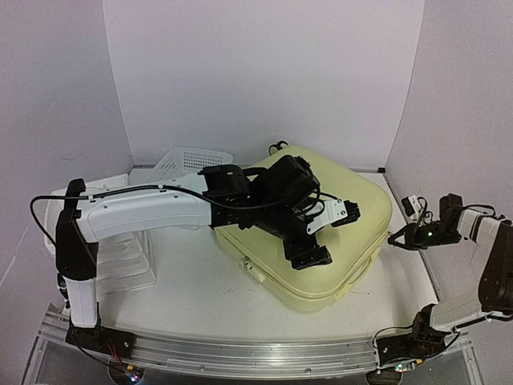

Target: Open, take out, and arrange the luggage

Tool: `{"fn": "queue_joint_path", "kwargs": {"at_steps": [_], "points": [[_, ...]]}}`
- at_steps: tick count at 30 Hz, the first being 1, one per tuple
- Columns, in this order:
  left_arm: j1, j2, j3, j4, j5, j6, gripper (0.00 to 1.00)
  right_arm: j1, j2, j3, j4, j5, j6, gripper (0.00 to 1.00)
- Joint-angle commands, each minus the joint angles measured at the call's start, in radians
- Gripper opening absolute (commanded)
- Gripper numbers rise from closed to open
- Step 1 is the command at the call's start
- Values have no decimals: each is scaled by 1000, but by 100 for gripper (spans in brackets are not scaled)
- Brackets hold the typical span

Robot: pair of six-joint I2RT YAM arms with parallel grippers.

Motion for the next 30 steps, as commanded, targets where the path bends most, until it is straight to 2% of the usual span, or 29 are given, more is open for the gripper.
{"fn": "queue_joint_path", "kwargs": {"at_steps": [1, 6, 11, 14, 18, 20, 21, 23, 25, 28, 30], "points": [[19, -20, -53, -156, -65, 7, 82, -62, 83, 157, 252, 18, -61, 0], [21, -22, -64, -158, -65, 8, 82, -61, 247, 292, 248, -46, -203, 0], [34, -31, -26, -175, -29, 9, 87, -47, 254, 270, 225, -173, -367, 0], [50, -40, 29, -204, 34, -1, 90, -26, 230, 236, 236, -201, -347, 0], [59, -73, 51, -217, 59, -63, 93, 41, 185, 195, 241, -150, -308, 0], [97, -103, 34, -216, 81, -163, 89, 53, 170, 183, 243, -131, -282, 0], [125, -123, 16, -216, 106, -219, 84, 54, 165, 179, 245, -108, -263, 0], [181, -169, -44, -196, 150, -349, 75, 56, 168, 181, 245, -71, -231, 0], [215, -231, -152, -127, 147, -463, 72, 55, 174, 186, 245, -48, -214, 0], [215, -390, -387, 54, 119, -543, 77, 56, 183, 194, 246, -47, -202, 0], [216, -505, -561, 174, 33, -595, 85, 56, 185, 200, 245, -58, -196, 0]]}}
